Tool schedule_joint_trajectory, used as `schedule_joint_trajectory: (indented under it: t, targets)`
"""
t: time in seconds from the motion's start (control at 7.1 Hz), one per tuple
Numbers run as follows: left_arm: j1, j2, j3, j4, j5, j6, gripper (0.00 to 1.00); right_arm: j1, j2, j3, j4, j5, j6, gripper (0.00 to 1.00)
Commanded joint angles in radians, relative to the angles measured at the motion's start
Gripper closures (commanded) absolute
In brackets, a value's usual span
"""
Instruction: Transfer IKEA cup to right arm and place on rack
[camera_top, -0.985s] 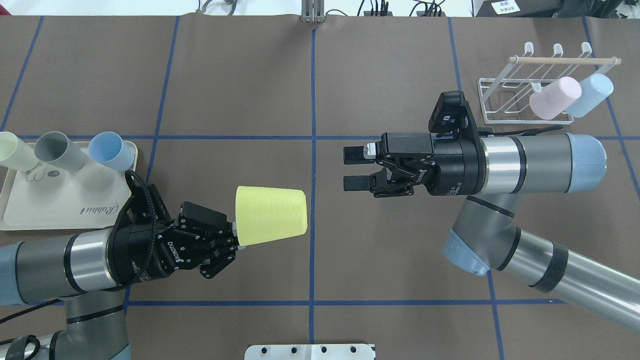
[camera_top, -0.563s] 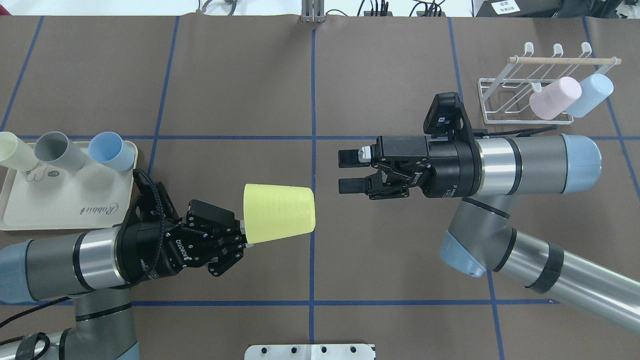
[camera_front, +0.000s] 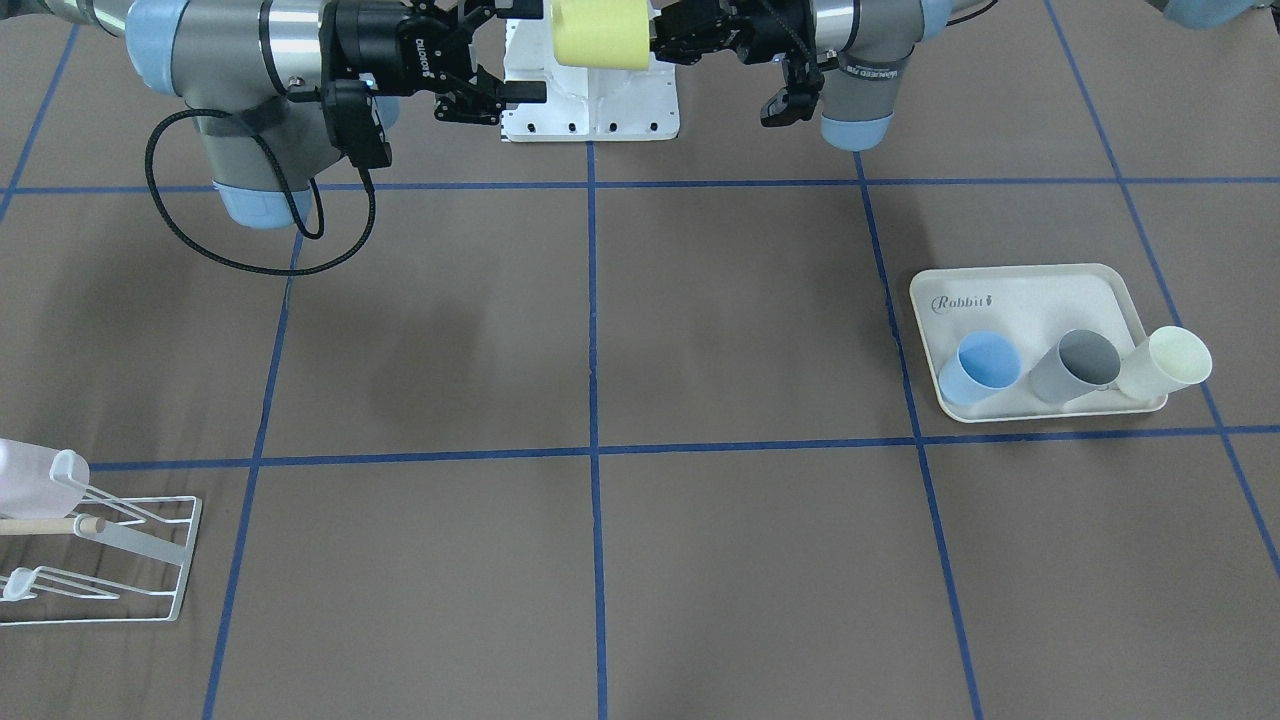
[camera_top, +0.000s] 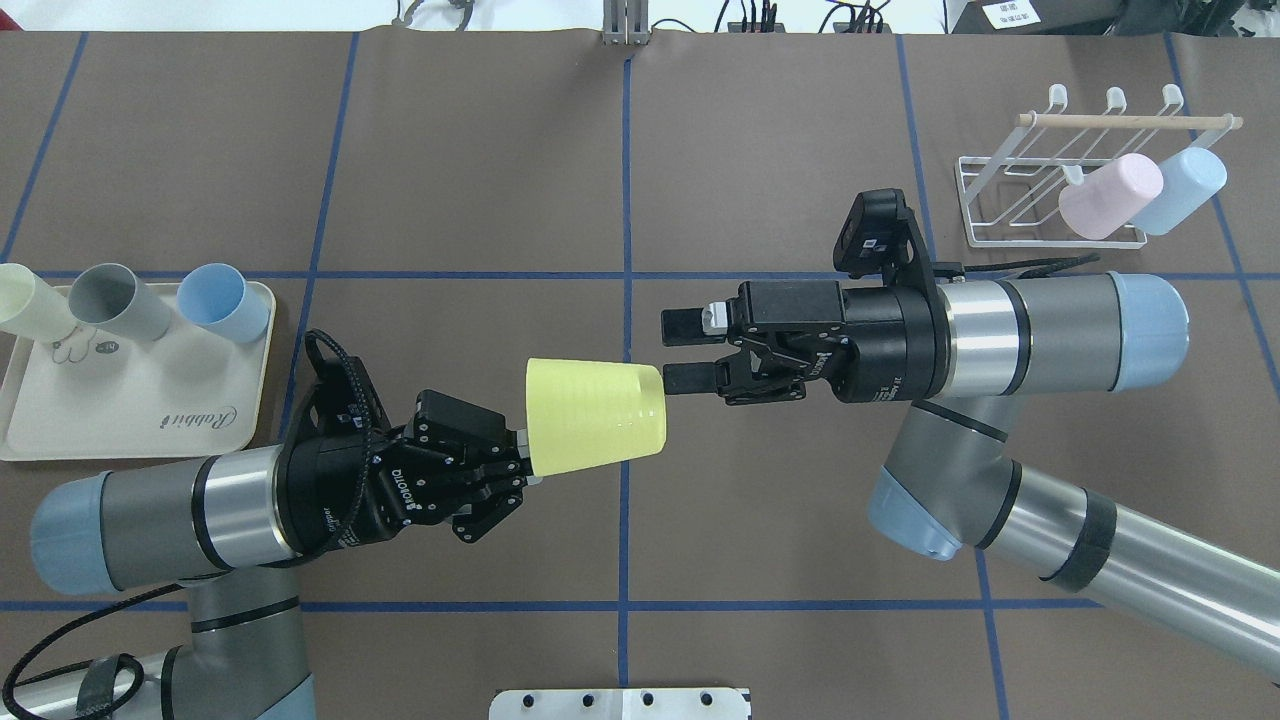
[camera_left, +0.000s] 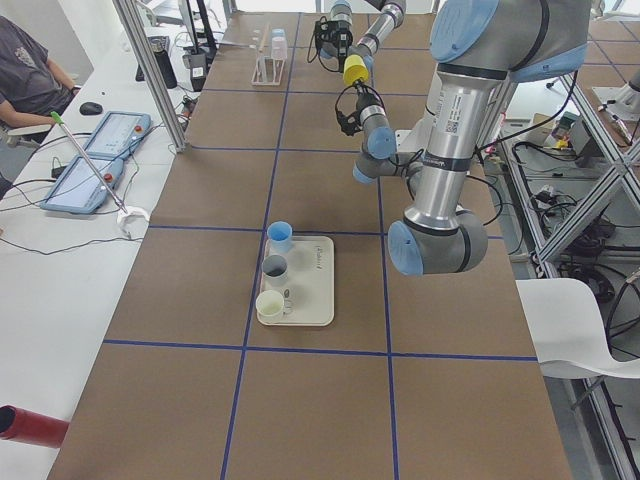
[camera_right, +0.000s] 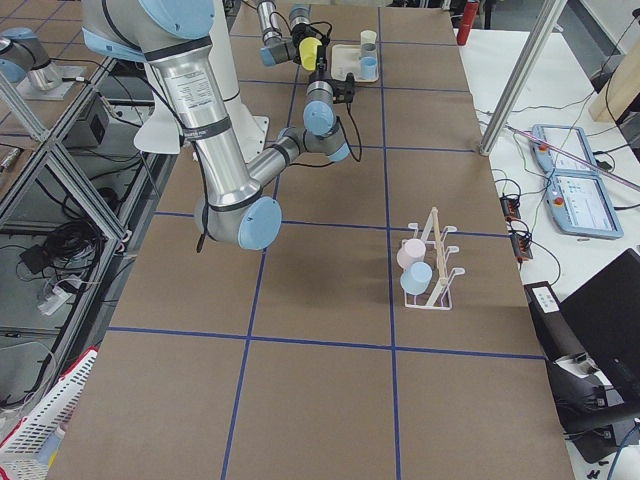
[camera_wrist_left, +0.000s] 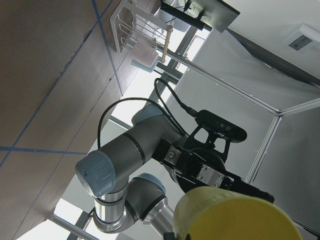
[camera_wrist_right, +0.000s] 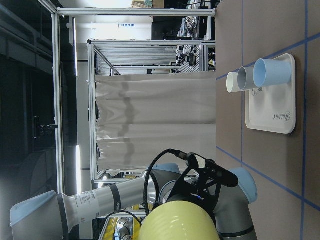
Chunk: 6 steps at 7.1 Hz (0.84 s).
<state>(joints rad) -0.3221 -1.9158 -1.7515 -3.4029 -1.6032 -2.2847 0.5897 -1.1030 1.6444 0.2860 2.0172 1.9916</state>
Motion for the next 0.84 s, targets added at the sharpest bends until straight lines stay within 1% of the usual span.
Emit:
schedule_joint_trajectory:
  t: [0.0, 0.7]
  targets:
    - [0.0, -0.006, 0.003, 0.0, 0.0, 0.001, 1.0, -0.005, 0.002, 0.0, 0.001, 0.0, 0.0, 0.01]
    - [0.0, -0.011, 0.009, -0.001, 0.003, -0.001, 1.0, -0.022, -0.005, -0.002, 0.007, 0.0, -0.002, 0.01]
